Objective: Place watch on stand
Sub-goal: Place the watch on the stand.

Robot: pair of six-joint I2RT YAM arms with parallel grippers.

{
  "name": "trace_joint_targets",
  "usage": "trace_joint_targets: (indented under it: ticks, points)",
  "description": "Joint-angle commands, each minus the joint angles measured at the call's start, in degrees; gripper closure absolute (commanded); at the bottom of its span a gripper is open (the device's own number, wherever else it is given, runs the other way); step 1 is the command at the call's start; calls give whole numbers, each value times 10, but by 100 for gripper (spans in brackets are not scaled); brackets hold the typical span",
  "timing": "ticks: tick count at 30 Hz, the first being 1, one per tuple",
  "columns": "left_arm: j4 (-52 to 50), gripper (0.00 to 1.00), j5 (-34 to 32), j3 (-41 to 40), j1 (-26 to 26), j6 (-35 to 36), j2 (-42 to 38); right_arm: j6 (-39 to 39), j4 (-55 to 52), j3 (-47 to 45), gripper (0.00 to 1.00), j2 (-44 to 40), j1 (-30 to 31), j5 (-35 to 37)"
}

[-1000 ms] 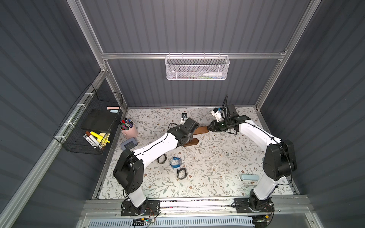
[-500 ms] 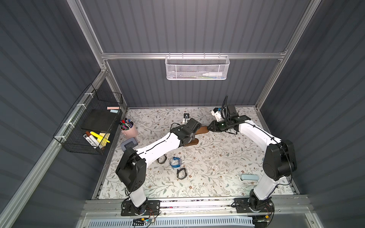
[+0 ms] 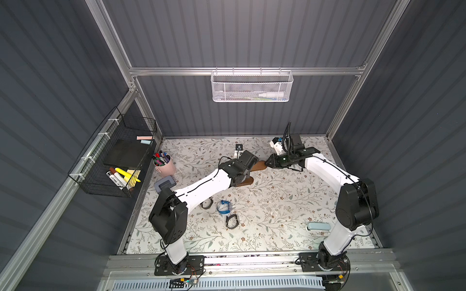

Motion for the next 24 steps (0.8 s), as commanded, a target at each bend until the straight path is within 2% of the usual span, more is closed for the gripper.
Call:
trace_joint_targets:
  ticks: [1,11,17,21,24]
  points:
    - [-7,39,-24,24,-3,-1,7,-8,-5,9,77,6,1,-8]
    - [-11,34,-37,28,-3,7,13,-8,-5,8,77,6,1,-8]
    - [22,29,-16,19,-3,32,-34,-8,-5,9,76,6,1,-6]
    - [38,28,7,1,-3,49,-87,-9,-4,9,68,3,1,-1]
    - [15,30,25,-9,-3,57,-127,-11,-5,12,54,0,1,11]
